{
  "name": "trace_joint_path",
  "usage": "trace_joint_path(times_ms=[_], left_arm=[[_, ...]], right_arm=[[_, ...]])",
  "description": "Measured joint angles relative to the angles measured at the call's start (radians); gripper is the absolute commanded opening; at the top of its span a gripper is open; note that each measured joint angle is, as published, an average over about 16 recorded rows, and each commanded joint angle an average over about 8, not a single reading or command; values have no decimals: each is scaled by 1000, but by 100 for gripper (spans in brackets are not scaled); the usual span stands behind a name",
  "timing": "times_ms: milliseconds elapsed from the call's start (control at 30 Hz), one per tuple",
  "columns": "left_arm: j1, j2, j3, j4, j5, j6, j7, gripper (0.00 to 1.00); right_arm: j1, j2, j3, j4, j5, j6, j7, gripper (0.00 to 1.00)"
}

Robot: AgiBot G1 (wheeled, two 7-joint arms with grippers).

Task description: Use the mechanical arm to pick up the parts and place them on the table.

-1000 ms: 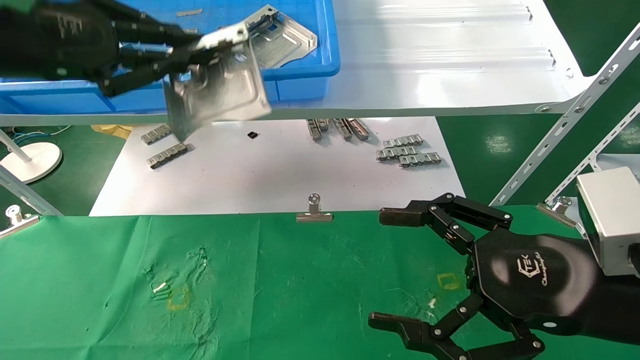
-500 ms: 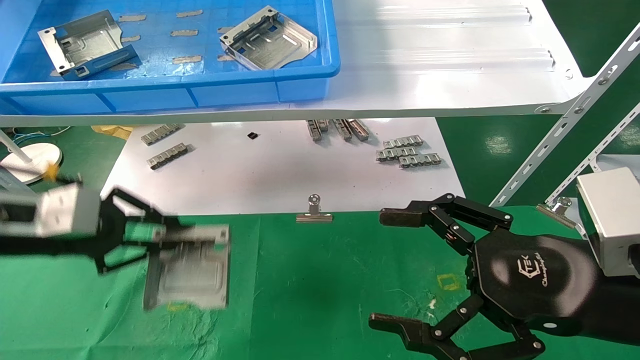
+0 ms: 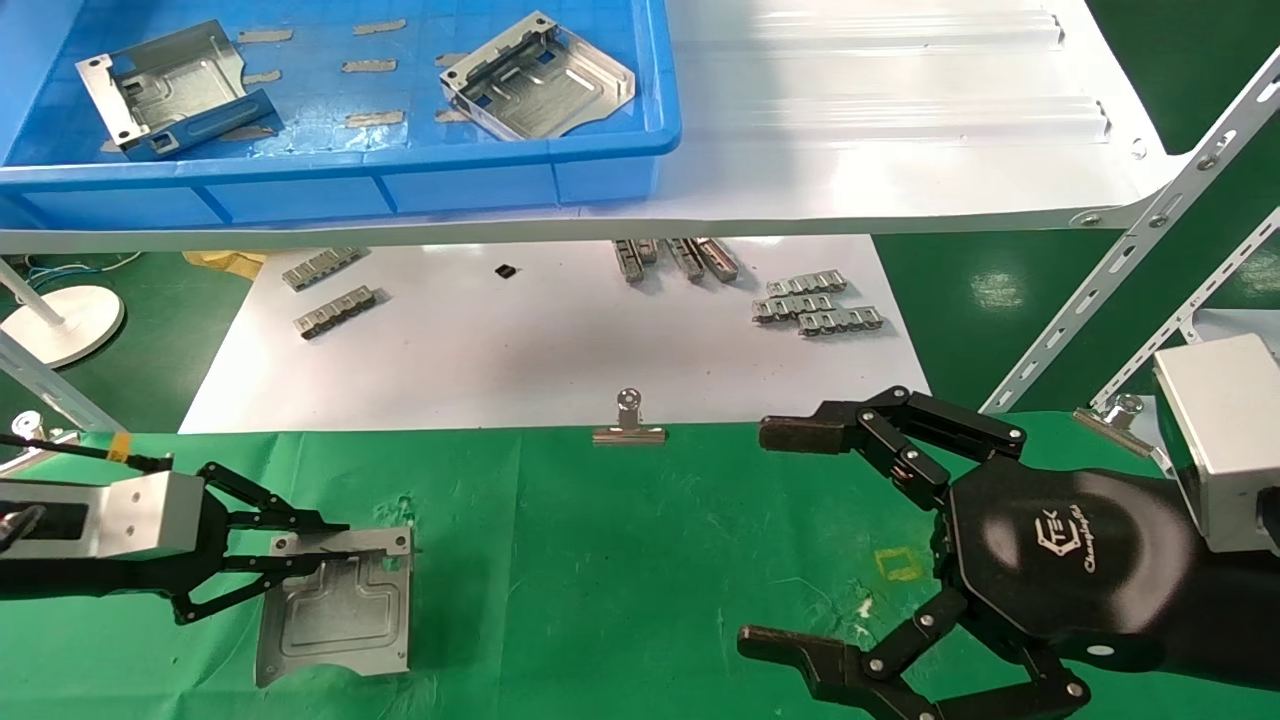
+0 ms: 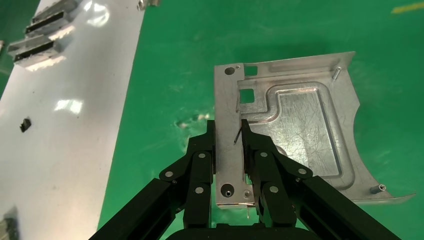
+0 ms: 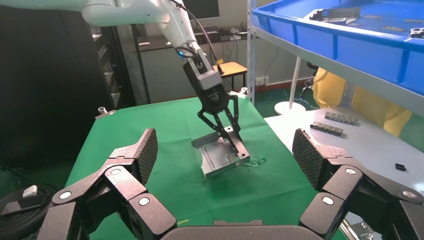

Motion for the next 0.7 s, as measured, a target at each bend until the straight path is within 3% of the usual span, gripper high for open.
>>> trace_joint_path(times_ms=[300, 700], left_arm=[[-27, 47, 10, 104, 5, 7, -10, 100], [-34, 41, 6, 108, -78, 57, -200, 100]], right_arm=[[0, 0, 0, 0, 0, 0, 0, 100], [0, 0, 0, 0, 0, 0, 0, 100]])
